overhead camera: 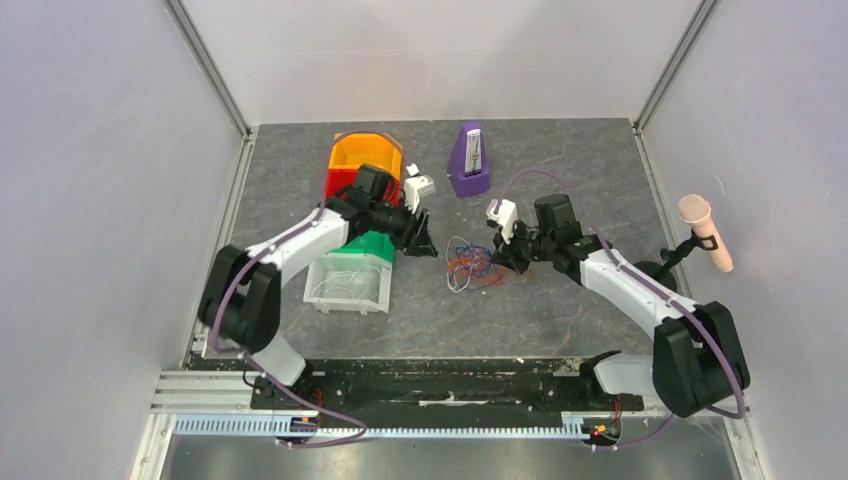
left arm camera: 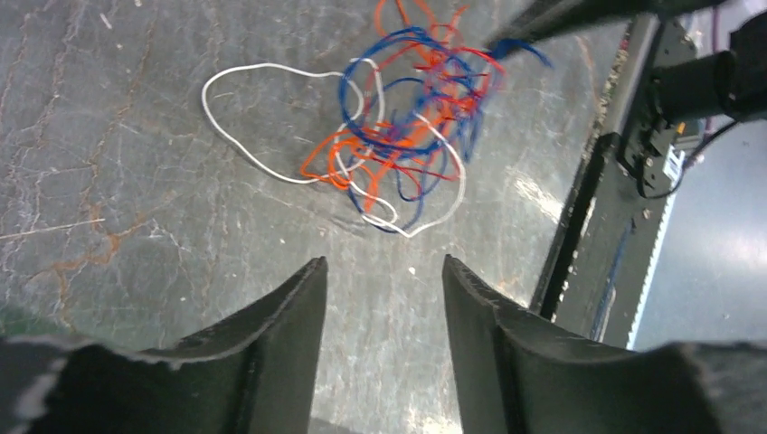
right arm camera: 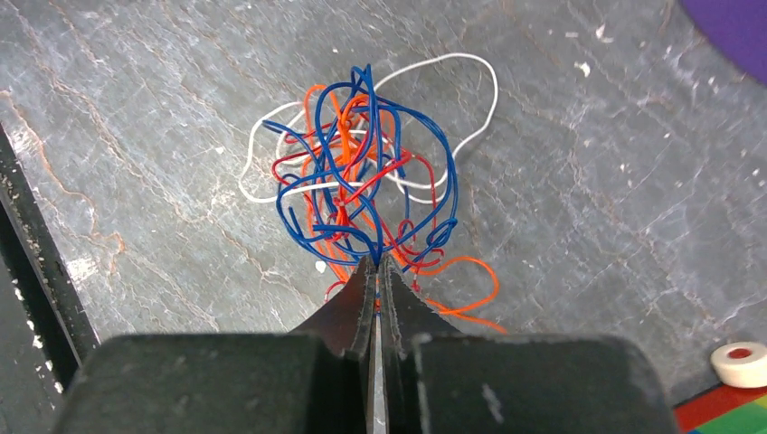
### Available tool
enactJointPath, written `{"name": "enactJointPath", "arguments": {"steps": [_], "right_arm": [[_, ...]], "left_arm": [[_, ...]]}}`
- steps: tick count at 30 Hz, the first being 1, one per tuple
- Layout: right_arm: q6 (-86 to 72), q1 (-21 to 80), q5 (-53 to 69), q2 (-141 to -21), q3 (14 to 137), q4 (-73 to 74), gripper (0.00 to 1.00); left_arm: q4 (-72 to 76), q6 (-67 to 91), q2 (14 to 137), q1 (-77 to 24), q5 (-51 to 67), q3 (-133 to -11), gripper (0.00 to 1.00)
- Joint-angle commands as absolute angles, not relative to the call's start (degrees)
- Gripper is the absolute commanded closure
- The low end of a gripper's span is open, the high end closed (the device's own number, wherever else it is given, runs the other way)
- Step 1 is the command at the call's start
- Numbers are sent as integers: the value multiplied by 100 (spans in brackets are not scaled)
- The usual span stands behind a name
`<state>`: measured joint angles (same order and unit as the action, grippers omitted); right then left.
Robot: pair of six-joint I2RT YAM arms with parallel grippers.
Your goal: Untangle the cables
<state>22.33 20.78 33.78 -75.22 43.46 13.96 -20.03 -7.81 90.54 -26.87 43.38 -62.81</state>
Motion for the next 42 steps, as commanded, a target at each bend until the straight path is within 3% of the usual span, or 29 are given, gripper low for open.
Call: {"name": "enactJointPath", "arguments": {"steps": [1,7,13,27,34,36,40,42], "right_arm": [[2608,2220,3499,-7138,4150,1165,100],[2619,2321,3497,-6948,4184,1257,100],[2685,2442,3512,-6843,4184,1290,100],[2653,2566,3367,-6789,4193,1324,100],[2663,2500,2902,-6759,4148,1564,100],[2496,2417,2806,-6822,4087,1590,100],[1851,2360,3034,-7194,4197,1595,73],[1583,2364,3067,-7285,4180,1421,54]], "left_arm": [[-1290,193,9721,-2725,4128,-6761,40],[-264,29,9607,-2927,5212,-6326,33],[-249,-980,9699,-3146,4864,-6253,43],[-230,-1383,10396,-3309,4847,-6440,51],[-638,-1674,9977,-3283,4922,-6309,93],[-835,-1836,9789,-3254,4905,-6203,98],[-842,-1695,9766,-3252,4808,-6184,94],[-627,-1331,9898,-3252,4662,-6280,72]]}}
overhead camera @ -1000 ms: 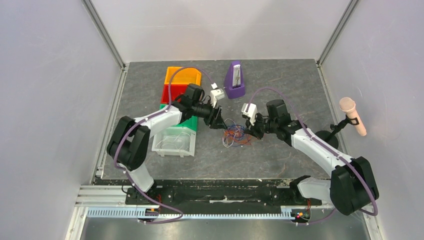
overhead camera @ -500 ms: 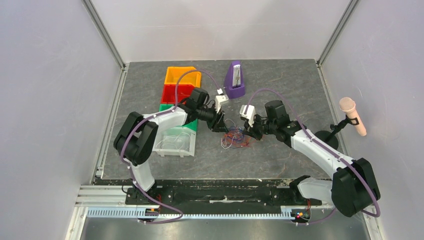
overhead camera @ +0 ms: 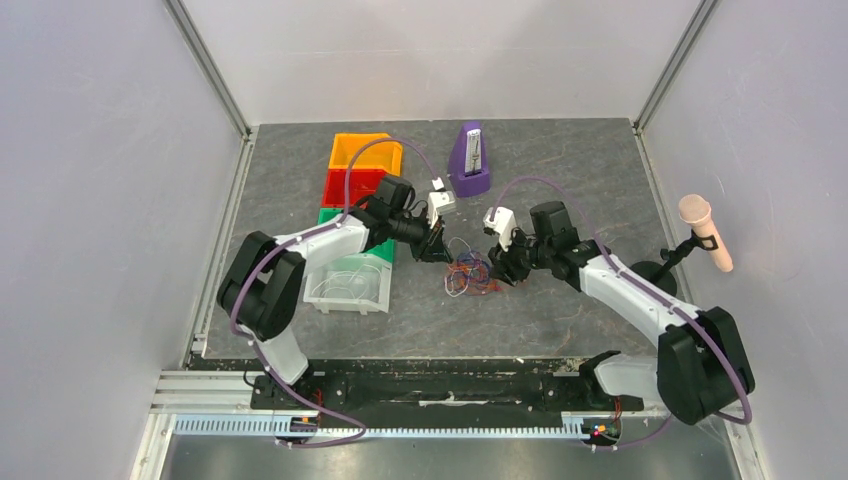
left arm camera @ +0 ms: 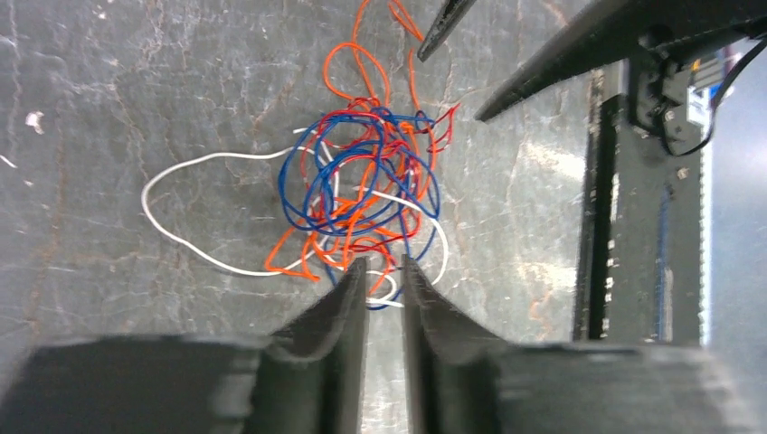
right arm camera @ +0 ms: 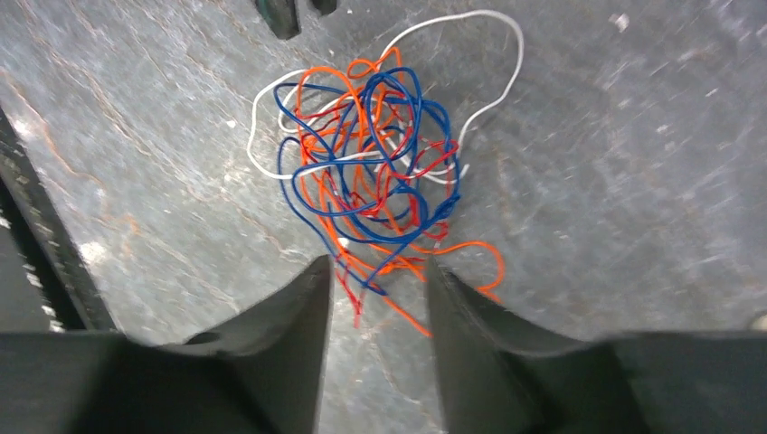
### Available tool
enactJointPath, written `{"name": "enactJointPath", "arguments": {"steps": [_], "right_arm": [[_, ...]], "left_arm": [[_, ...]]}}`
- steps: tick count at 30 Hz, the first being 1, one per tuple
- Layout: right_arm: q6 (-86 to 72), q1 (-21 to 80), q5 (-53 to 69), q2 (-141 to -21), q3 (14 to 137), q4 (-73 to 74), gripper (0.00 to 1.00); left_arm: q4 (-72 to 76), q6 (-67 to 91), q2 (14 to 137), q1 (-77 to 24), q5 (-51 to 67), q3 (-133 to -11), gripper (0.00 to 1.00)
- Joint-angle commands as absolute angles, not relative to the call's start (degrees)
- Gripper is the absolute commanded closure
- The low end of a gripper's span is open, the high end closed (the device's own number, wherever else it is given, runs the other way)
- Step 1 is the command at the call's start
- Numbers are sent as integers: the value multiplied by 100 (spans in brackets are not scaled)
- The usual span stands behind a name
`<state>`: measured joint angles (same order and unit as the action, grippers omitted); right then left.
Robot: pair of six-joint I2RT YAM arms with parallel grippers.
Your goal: Untangle the cables
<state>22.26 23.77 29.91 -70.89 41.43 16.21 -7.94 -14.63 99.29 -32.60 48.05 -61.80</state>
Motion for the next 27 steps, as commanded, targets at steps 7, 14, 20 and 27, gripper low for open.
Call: {"name": "enactJointPath", "arguments": {"steps": [7,14,20,27], "right_arm": [[1195,2327,2892,-7845,4309,1254,39],[978,2310,3208,-8331,4500,928,39],[669,2312,3199,-8723,4406,415,47],[611,2235,2853,-8937,4352,224,84]], "left_arm": [[-412,-712,10562,-3270,4335,-6774,53],[101,-261,11061,-3287,4452,-6798,54],[818,582,11380,-3331,4724,-6753,73],[1225,1007,11146,-3352,4601,-6474,98]]}}
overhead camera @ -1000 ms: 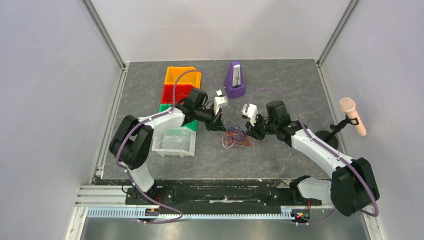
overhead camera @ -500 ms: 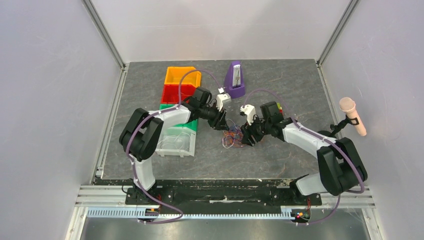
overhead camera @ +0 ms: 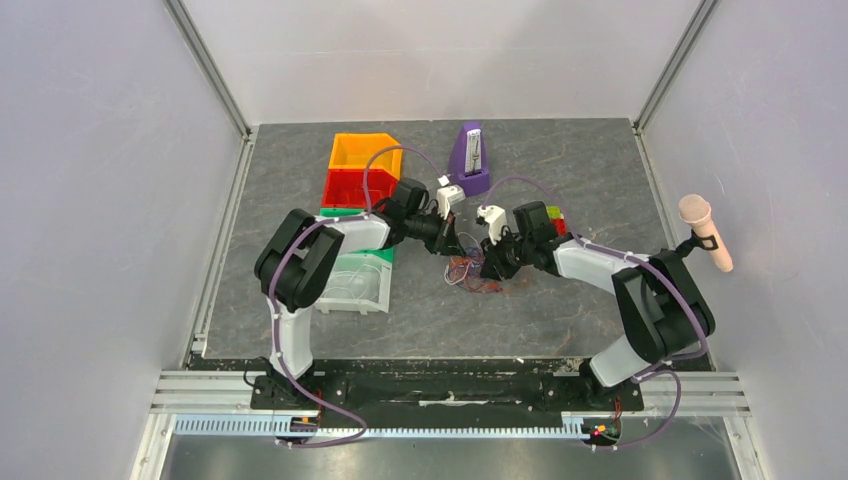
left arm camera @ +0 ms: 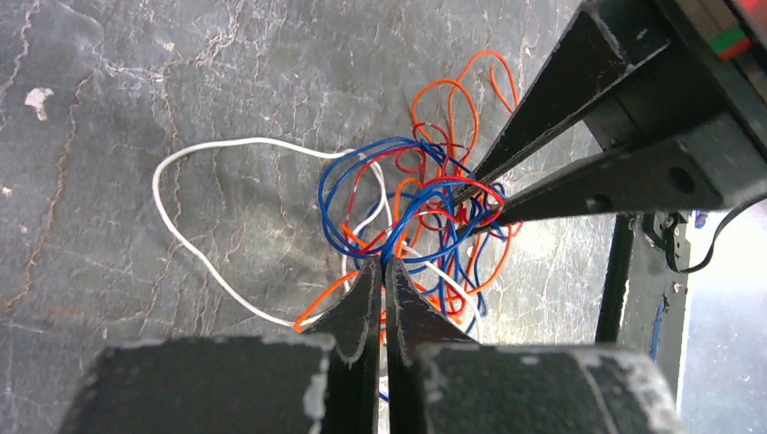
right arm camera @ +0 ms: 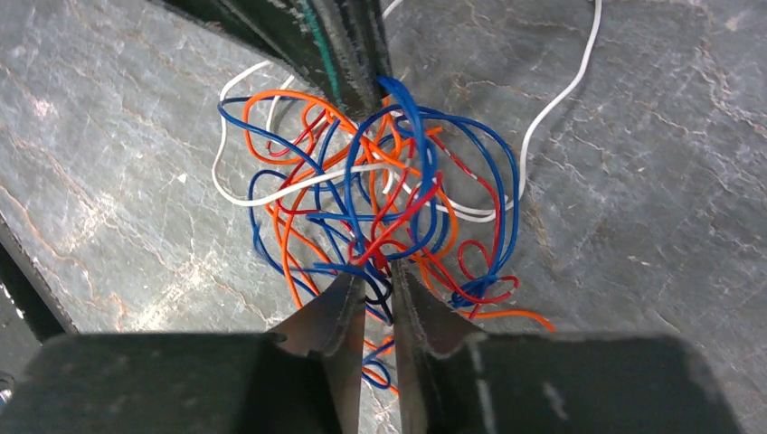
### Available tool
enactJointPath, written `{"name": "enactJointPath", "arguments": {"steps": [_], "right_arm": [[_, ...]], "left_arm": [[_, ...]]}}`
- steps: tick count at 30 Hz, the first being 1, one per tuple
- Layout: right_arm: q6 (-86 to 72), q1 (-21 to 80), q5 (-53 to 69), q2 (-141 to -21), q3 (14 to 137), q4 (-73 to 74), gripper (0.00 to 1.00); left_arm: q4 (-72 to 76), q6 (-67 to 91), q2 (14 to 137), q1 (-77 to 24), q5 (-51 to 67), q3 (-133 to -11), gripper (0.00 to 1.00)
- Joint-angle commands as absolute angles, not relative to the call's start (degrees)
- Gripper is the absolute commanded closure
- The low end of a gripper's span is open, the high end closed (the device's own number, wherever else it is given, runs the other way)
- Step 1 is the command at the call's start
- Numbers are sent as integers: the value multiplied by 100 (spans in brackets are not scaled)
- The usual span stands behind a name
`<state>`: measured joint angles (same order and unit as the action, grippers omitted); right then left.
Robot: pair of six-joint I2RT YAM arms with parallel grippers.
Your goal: Untangle the cables
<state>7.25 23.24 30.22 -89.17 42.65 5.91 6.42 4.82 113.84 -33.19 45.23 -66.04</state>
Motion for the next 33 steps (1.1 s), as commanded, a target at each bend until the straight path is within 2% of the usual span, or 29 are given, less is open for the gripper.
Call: {"name": "enactJointPath", "arguments": {"steps": [1,3,9,17,27,33], "right_arm": [[615,2197,2832,-8896,4344,251,88],[637,2095,2762,-8800,4325,370,100],[971,1877,2586,-8500,4139,905,100],[1123,1749,2505,-8097,3847,1209,100],[1272,1723,2369,-8118,3680,1358,98],[1406,1722,2277,-8243,3666,1472,88]], "left_arm": [[1239,1036,11013,-3341,4529,-6393,98],[1250,1028,10685,-3301,4238,-6195,98],[1027,1037,9609,-3052,3524,-5786,98],[387,1051,8453,-2663,3615,-5862,98],[31,1167,7394,-2408,3752,-6213,98],[-298,1398,7086,-2150,3650,-7112,98]]}}
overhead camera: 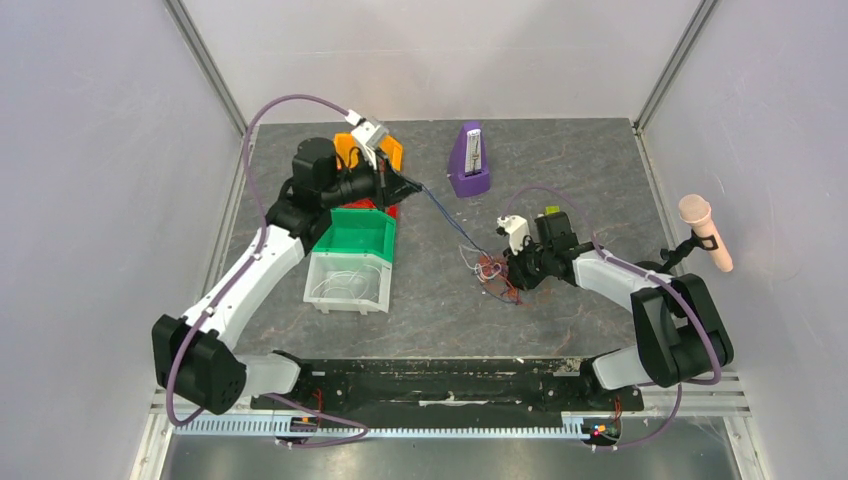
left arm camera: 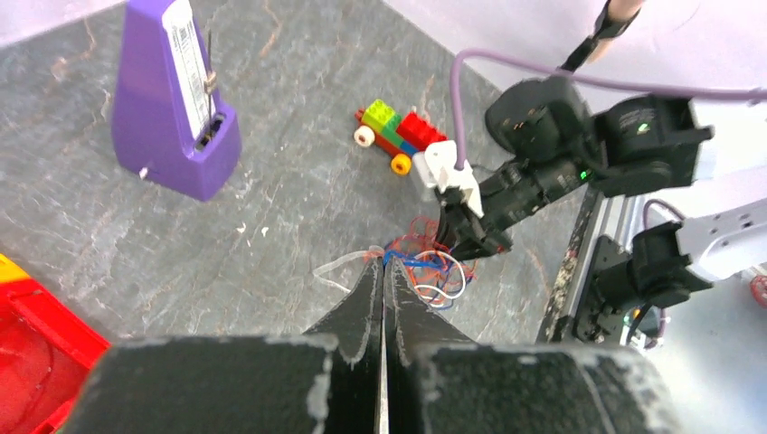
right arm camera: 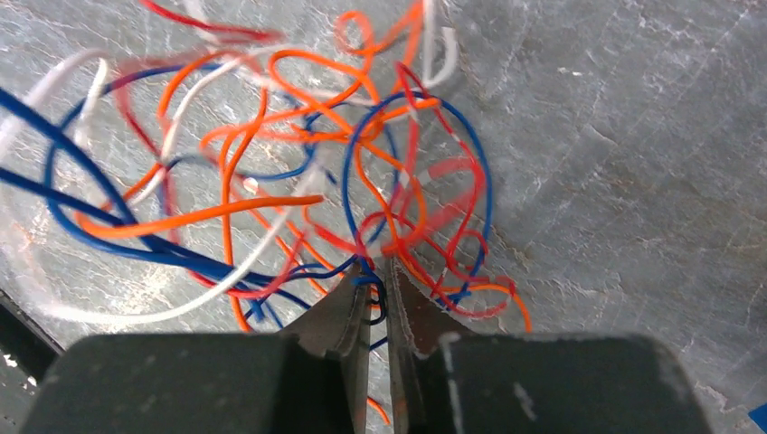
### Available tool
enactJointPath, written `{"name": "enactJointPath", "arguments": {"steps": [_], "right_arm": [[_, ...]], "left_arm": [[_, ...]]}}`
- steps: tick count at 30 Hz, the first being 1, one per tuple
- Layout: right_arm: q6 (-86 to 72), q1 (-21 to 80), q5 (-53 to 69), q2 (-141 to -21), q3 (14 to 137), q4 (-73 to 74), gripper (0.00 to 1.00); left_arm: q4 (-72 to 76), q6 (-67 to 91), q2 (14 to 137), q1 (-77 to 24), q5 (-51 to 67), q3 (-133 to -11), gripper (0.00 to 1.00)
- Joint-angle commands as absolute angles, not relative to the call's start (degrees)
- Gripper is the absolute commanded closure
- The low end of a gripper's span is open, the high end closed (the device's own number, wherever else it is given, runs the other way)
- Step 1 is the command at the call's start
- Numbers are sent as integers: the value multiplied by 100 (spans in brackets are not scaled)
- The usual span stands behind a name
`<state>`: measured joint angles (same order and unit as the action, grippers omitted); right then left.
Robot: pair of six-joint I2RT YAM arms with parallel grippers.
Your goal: Untangle the cables
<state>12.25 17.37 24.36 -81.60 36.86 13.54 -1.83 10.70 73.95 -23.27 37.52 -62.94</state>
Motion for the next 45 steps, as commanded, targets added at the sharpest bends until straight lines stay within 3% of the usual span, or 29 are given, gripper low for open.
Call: {"name": "enactJointPath", "arguments": {"steps": [1,15,21,28,34,38,45], "right_arm": [[1419,1722,2277,-8243,3656,1468,88],[1608,1723,2180,-8464,3647,1459,93],[1608,1723,2257,-8378,3708,1531,87],[1538,1723,2532,-8317,4004,1700,85],[1584,1722,2645,-8277,4092,1782,85],[1736,1723,2808,-8335,4317,2154,66],[1943,1723,3339,-7624,5315,2810,21]], "left_arm": [[-367,1437,7075,-2117,3639,-7298,98],[-1136,1714,7501,-1581,3448,-9940,98],[-1740,1250,7714,-1345,3201,-10668,98],[-3231,126,7557,-1164,3279,-10266,98],[-2443,-590,6821,-891,3002,-8501,98],[-2722,-1120,6857,-818,3894,-8369,98],[-3204,-867,7128,-819,4214,-8563,98]]}}
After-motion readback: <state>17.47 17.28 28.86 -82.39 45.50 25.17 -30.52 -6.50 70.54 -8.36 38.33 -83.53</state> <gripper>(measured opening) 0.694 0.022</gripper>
